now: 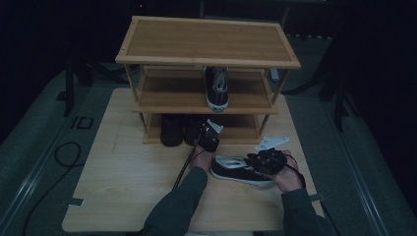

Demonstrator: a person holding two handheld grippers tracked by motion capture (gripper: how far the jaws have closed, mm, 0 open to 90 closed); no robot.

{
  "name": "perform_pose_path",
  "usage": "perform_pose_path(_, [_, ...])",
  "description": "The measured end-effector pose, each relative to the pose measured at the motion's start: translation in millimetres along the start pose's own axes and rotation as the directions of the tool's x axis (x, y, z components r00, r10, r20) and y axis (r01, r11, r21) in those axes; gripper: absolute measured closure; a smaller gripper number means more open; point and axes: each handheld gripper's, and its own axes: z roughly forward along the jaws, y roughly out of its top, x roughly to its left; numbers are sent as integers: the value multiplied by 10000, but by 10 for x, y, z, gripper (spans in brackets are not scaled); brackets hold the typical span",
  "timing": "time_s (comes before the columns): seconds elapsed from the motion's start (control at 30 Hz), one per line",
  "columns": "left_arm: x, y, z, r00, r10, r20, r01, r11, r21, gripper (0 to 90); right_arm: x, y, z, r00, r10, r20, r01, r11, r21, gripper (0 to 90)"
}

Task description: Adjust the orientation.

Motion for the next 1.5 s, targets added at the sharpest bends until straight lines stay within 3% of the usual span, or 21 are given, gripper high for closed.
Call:
perform_pose_path(0.13, [-1, -1, 1, 10000, -9, 5, 9, 10000, -20, 891, -23, -47, -187, 9989, 441, -136, -450, 9965, -711, 728])
perform_pose_path(0.3, [-2, -1, 2, 10000, -4, 1, 4, 10000, -23, 891, -5, -153, -316, 9967, 703, -410, -737, 9935, -873, 900])
perform_pose_path(0.47, [-2, -1, 1, 10000, 0, 2, 0, 10000, -19, 891, 73, -311, -312, 9953, 670, -696, -700, 9967, -418, 900])
perform_pose_path(0.67, [-2, -1, 1, 10000, 4, 0, -4, 10000, -19, 891, 163, -519, -192, 9915, 828, -1005, -819, 9965, 137, 900])
perform_pose_path(0.93, [-2, -1, 1, 10000, -3, 2, 3, 10000, -20, 891, 253, -612, -1, 9891, 879, -1182, -778, 9931, 876, 900])
perform_pose_path(1.13, [-1, -1, 1, 10000, -13, 1, 13, 10000, -19, 891, 224, -650, 51, 9924, 1011, -702, -913, 9871, 1313, 900])
perform_pose_path(1.23, [-1, -1, 1, 10000, -5, -3, 5, 10000, -14, 891, 177, -682, 38, 9893, 1266, -721, -1171, 9855, 1226, 900])
perform_pose_path(1.37, [0, -1, 0, 10000, -7, -22, 7, 10000, -11, 892, 161, -692, 24, 9909, 1228, -555, -1151, 9854, 1255, 900])
perform_pose_path(1.5, [-1, -1, 0, 10000, -2, -25, 2, 10000, -12, 892, 107, -722, -18, 9897, 1420, -159, -1387, 9814, 1331, 900])
